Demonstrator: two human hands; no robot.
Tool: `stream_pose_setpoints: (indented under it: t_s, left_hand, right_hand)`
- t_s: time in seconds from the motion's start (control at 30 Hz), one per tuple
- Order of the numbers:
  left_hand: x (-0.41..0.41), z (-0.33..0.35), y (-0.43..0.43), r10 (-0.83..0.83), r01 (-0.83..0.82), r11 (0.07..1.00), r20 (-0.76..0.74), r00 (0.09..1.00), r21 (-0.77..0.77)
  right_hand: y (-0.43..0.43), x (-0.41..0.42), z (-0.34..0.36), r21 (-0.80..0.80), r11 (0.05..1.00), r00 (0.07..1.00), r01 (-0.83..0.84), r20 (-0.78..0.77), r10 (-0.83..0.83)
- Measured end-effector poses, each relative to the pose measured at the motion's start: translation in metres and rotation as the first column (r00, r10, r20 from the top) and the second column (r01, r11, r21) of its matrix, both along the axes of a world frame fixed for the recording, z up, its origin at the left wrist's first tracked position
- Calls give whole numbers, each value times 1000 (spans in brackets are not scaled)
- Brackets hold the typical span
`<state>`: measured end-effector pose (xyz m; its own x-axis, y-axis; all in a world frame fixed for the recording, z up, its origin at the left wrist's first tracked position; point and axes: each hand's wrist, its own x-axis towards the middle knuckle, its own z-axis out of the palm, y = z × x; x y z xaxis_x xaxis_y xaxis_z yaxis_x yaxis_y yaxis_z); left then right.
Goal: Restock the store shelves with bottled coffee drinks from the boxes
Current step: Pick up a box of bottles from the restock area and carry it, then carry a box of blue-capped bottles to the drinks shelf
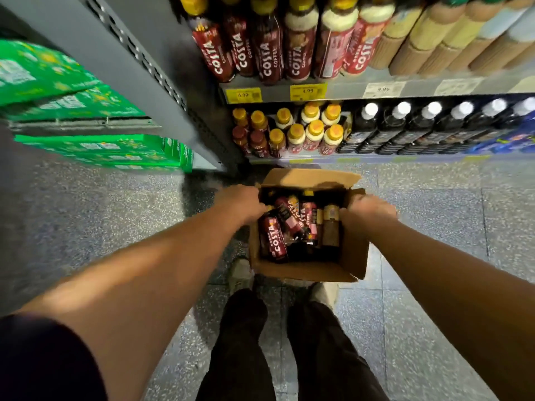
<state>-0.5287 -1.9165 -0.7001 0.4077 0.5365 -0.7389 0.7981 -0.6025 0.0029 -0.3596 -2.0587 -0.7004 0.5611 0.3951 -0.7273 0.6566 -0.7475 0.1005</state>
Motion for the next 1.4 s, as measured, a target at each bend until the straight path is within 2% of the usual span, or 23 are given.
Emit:
stream_pose_setpoints:
  t_s: [0.2,0.33,0.47,0.63,0.8,0.97,1.07,1.2,1.4]
  left_hand:
    - [-19,99,-14,23,-38,988,98,995,150]
    - [-46,168,-19,109,-134,973,136,985,187]
    - [-97,227,-21,191,-232,944,187,964,234]
    - [-190,283,-26,306,-362,880,217,927,308]
    - [-307,320,-52,374,-466,791,290,881,395]
    - [-422,359,-89,468,-527,730,244,849,435]
    - [-472,380,-97,505,-539,684,214,836,491]
    - [-531,400,-94,558,-578,659,203,805,481]
    - [-594,402,-48,612,-603,619,171,772,503]
  right_hand:
    - [31,-19,102,41,965,966,-259,13,259]
    - [51,-45,170,125,928,936,-351,90,341]
    - [68,-97,223,232,859,889,-456,155,430]
    - [80,-182,280,371,727,815,-578,214,539]
    - [79,-292,322,410,628,742,-662,239,626]
    - [73,-410,361,456,510,659,-730,270,702]
    - [74,-463,377,483,436,617,-760,322,718]
    - [86,-528,390,476,371,556,-797,342,758]
    - [137,-609,395,476,283,479,-833,362,800]
